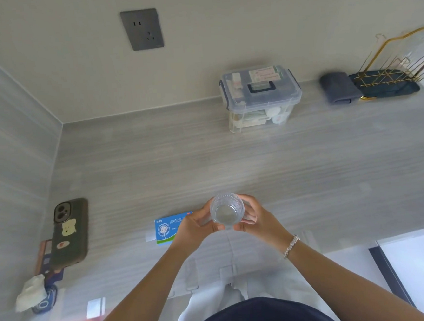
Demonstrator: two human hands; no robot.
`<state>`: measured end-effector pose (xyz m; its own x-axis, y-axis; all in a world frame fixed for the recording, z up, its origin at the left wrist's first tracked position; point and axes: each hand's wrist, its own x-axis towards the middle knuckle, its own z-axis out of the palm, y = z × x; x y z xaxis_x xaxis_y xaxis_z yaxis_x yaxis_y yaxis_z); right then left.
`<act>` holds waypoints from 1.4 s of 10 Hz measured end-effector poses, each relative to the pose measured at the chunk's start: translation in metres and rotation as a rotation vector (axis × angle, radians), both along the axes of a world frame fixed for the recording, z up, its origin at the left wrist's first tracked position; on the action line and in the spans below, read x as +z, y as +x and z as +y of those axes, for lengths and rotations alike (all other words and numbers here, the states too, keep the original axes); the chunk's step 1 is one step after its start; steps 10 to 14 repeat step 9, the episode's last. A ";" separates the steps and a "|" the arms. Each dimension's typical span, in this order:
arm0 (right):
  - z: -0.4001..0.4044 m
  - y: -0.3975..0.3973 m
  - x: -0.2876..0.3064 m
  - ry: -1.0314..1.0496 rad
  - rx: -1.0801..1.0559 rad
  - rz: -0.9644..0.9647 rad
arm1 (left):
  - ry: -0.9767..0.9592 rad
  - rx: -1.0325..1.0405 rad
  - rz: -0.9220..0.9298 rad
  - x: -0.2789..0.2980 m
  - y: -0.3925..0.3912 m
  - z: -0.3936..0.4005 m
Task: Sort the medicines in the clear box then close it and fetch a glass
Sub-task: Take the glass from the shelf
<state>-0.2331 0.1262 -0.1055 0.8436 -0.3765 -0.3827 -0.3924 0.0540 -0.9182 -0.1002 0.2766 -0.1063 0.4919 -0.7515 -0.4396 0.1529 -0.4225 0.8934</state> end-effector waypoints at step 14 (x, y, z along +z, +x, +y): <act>0.002 0.001 0.033 0.010 0.033 0.103 | -0.006 0.158 0.039 0.040 -0.029 -0.012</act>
